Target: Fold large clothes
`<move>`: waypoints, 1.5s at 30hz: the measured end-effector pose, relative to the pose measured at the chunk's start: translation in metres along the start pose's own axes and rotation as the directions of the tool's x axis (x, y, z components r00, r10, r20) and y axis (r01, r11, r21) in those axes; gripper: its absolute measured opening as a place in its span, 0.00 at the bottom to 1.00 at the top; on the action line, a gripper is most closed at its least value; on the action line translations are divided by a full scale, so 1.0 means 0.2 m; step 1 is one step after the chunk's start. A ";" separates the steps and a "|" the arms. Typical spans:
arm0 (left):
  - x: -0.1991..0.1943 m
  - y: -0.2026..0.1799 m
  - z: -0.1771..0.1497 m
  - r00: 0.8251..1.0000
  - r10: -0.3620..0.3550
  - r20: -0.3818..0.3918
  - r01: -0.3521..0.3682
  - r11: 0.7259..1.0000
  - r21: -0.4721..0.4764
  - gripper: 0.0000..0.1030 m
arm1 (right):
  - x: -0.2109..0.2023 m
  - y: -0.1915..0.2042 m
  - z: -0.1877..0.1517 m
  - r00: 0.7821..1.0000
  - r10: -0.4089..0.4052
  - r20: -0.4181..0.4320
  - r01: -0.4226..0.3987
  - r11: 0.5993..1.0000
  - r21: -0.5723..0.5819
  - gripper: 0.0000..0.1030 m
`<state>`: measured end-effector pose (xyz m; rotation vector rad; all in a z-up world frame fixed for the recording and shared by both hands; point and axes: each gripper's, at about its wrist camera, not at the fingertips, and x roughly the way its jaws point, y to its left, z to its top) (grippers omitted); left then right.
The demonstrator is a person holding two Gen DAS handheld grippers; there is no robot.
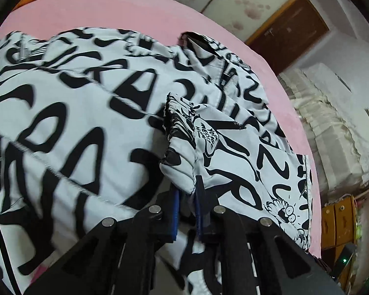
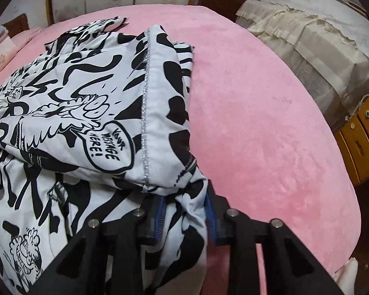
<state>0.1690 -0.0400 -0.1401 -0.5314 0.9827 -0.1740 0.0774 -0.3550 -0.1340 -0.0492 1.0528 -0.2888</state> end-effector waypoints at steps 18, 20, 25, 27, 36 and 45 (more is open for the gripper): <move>-0.14 0.14 -0.02 0.993 0.064 -0.104 -0.062 0.998 0.017 0.41 | -0.21 -0.25 0.35 0.978 0.199 0.053 -0.206 0.964 0.171 0.49; -0.21 0.12 0.01 0.994 0.090 -0.067 -0.087 0.995 0.055 0.51 | -0.15 -0.26 0.44 0.980 0.194 0.050 -0.200 0.962 0.185 0.49; -0.27 0.14 0.17 0.993 0.118 0.007 -0.118 0.989 0.090 0.74 | 0.04 -0.28 0.61 0.980 0.199 0.027 -0.199 0.954 0.223 0.49; -0.19 0.14 0.27 0.994 0.110 -0.013 -0.108 0.989 0.099 0.75 | 0.11 -0.28 0.64 0.978 0.207 0.013 -0.204 0.949 0.239 0.49; 0.26 0.11 0.47 0.985 0.033 -0.169 -0.009 0.990 0.142 0.73 | 0.43 -0.33 0.84 0.966 0.257 -0.030 -0.232 0.911 0.342 0.49; 0.22 -0.01 0.47 0.984 0.125 -0.125 -0.086 0.957 0.277 0.30 | 0.60 -0.23 0.95 0.971 0.229 -0.071 -0.201 0.939 0.280 0.40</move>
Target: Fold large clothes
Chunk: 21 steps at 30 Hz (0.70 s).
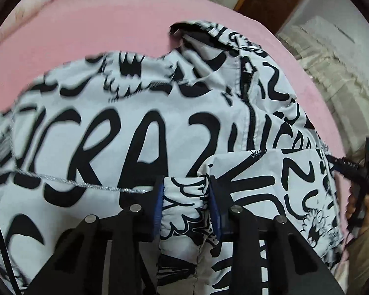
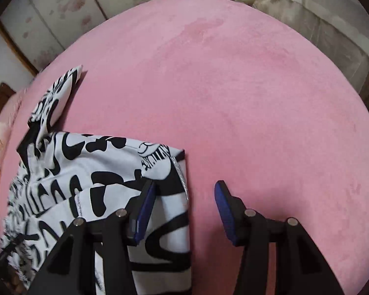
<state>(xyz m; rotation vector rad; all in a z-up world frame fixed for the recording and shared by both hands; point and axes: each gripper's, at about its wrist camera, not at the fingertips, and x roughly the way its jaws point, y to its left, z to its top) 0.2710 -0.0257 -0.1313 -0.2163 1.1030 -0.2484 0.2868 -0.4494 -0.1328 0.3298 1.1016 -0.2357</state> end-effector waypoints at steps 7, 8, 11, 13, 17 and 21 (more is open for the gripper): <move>-0.01 -0.08 0.15 0.995 0.062 0.078 -0.066 0.997 0.051 0.29 | -0.11 0.04 -0.05 0.992 -0.009 0.129 0.014 0.999 -0.040 0.07; 0.05 -0.07 0.16 0.996 0.078 0.047 -0.081 0.995 0.056 0.29 | -0.09 0.04 -0.06 0.992 -0.021 0.128 0.026 0.999 -0.040 0.07; 0.17 -0.04 0.12 0.994 0.114 0.000 -0.113 0.991 0.065 0.30 | -0.01 0.03 -0.08 0.995 -0.047 0.087 0.049 0.998 -0.029 0.11; 0.17 -0.04 0.11 0.992 0.122 0.014 -0.122 0.990 0.074 0.31 | -0.03 0.04 -0.08 0.995 -0.053 0.083 0.055 0.998 -0.024 0.15; 0.08 -0.04 0.10 0.988 0.151 -0.021 -0.149 0.986 0.074 0.35 | -0.19 0.06 -0.10 0.989 -0.098 0.108 0.104 0.993 -0.051 0.29; -0.12 -0.09 0.07 0.991 0.135 0.018 -0.136 0.988 0.077 0.42 | -0.44 0.12 -0.23 0.986 -0.077 0.148 0.093 0.990 -0.102 0.37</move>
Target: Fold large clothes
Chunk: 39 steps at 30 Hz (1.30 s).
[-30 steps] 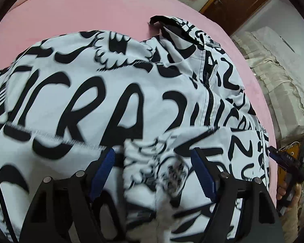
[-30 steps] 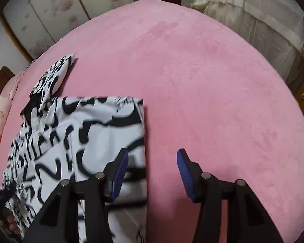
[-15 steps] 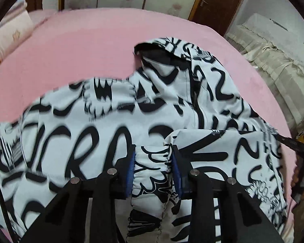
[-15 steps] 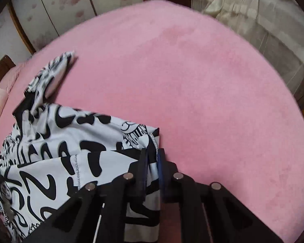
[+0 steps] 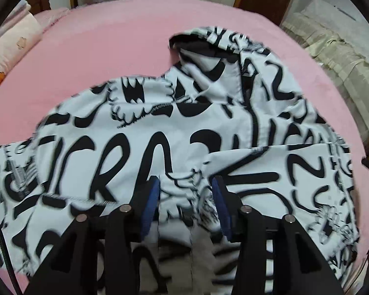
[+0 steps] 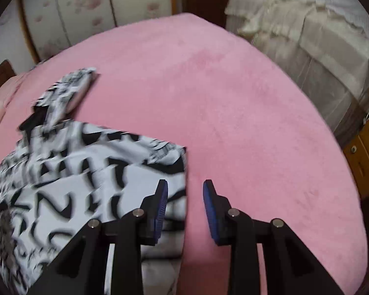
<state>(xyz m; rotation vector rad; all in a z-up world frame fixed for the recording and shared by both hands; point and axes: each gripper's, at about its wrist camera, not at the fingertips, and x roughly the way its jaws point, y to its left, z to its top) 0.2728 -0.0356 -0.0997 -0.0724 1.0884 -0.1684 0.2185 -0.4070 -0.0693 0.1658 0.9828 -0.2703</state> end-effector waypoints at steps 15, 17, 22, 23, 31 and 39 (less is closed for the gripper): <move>0.02 -0.25 -0.43 0.989 -0.142 -0.040 0.140 0.990 -0.031 0.40 | -0.20 0.55 -0.62 0.997 0.083 -0.007 -0.082 0.967 -0.240 0.15; 0.06 -0.21 -0.45 0.990 -0.127 -0.058 0.126 0.992 -0.022 0.27 | -0.12 0.42 -0.65 0.999 0.010 -0.039 -0.017 0.981 -0.193 0.05; 0.06 -0.11 -0.45 0.981 -0.184 -0.064 0.180 0.982 -0.063 0.26 | -0.12 0.20 -0.70 0.998 0.042 -0.038 -0.047 0.991 -0.126 0.00; 0.06 -0.10 -0.45 0.979 -0.194 -0.066 0.190 0.979 -0.070 0.26 | -0.13 0.19 -0.70 0.998 0.049 -0.036 -0.053 0.991 -0.121 0.00; 0.05 -0.13 -0.43 0.978 -0.193 -0.075 0.189 0.980 -0.057 0.34 | -0.15 0.24 -0.72 0.999 0.003 -0.034 -0.006 0.996 -0.087 0.02; -0.14 -0.23 -0.46 0.985 -0.168 -0.042 0.168 0.986 0.010 0.71 | -0.30 0.27 -0.75 0.999 0.005 -0.035 -0.007 0.999 -0.051 0.27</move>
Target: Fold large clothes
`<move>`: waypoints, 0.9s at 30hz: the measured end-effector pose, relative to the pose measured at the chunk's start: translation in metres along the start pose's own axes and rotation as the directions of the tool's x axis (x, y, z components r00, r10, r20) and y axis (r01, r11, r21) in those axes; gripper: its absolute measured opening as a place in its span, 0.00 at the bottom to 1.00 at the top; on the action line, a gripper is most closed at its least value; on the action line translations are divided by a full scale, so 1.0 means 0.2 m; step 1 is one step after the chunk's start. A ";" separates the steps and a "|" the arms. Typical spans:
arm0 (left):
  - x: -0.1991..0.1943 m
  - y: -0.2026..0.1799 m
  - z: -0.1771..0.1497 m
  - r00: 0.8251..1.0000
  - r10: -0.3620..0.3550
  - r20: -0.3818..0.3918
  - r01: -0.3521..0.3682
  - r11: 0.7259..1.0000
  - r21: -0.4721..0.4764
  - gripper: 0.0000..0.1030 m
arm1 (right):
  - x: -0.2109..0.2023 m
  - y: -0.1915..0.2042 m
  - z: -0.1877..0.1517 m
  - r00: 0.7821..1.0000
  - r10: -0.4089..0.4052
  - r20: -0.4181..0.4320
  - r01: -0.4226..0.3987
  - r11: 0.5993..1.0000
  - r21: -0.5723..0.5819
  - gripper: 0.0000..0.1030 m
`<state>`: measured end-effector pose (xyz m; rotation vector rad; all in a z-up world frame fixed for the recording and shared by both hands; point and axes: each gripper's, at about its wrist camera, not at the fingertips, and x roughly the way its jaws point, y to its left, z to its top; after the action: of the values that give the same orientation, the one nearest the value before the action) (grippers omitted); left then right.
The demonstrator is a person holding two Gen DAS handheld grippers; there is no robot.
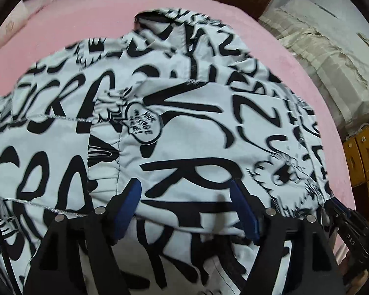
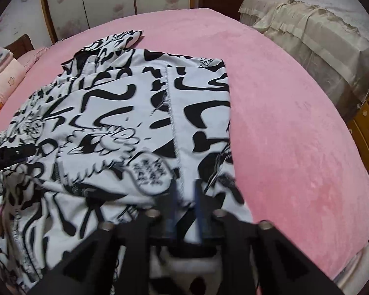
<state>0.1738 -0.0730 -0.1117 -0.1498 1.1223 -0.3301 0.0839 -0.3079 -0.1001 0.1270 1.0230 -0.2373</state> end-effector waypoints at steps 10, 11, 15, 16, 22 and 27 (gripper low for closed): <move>-0.37 -0.12 -0.11 0.996 0.057 0.069 -0.061 0.997 0.057 0.71 | -0.30 0.09 -0.05 0.998 0.025 0.050 -0.025 1.000 0.003 0.27; -0.40 -0.12 -0.13 0.996 0.051 0.072 -0.055 0.997 0.056 0.71 | -0.34 0.10 -0.05 0.998 0.027 0.058 -0.027 1.000 0.002 0.28; -0.54 -0.13 -0.19 0.995 0.050 0.085 -0.055 0.996 0.064 0.71 | -0.45 0.13 -0.07 0.996 0.027 0.083 -0.028 1.000 0.008 0.28; -0.58 -0.13 -0.21 0.995 0.047 0.089 -0.053 0.996 0.067 0.71 | -0.49 0.14 -0.08 0.995 0.030 0.093 -0.031 0.999 0.014 0.28; -0.73 -0.11 -0.34 0.994 0.038 0.099 -0.044 0.997 0.065 0.71 | -0.60 0.14 -0.14 0.993 0.085 0.081 -0.092 0.993 0.080 0.28; -0.84 -0.01 -0.42 0.996 0.025 0.089 -0.028 0.999 0.042 0.71 | -0.66 0.23 -0.21 0.991 0.118 0.065 -0.122 0.990 0.069 0.28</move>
<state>0.0312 -0.0150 -0.0030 -0.1099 1.0285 -0.3211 -0.0039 -0.2358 -0.0094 0.2457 0.9427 -0.1680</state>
